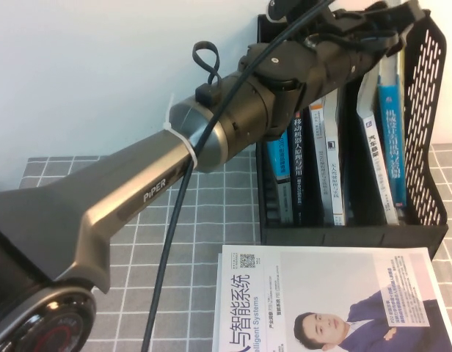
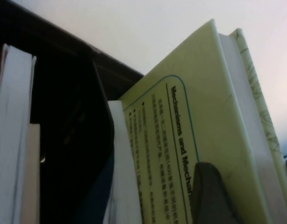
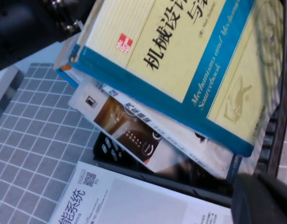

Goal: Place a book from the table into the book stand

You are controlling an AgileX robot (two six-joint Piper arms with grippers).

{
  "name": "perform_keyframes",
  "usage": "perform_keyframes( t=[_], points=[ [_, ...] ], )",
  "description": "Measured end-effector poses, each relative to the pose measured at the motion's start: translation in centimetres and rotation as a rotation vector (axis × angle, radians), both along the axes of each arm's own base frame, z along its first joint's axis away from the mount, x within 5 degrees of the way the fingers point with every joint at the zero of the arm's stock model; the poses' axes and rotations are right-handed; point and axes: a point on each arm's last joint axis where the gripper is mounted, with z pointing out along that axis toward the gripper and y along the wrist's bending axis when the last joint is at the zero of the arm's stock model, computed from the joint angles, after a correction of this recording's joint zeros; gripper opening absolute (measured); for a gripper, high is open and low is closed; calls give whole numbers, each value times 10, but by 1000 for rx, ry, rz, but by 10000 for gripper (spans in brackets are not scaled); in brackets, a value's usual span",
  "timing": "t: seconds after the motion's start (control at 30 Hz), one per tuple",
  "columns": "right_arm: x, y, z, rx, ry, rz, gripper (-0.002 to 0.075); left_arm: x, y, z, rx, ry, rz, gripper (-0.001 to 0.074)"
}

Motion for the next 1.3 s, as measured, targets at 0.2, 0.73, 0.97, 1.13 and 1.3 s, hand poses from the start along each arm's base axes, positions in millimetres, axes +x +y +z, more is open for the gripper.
perform_keyframes(
  t=[0.2,0.73,0.97,1.13,1.3],
  points=[
    [-3,5,-4,12,29,48,-3,-16,-13,1,-12,37,-176,568],
    [-42,72,-36,-176,232,366,-3,-24,83,89,209,-129,-764,14],
    [-72,42,-34,-520,398,64,-3,-39,130,130,649,-183,-424,2],
    [-96,27,-13,-650,230,-156,-3,-41,156,142,802,-148,-191,1],
    [-142,41,-4,-615,-95,-154,-3,-53,168,153,858,-187,-152,1]
  ],
)
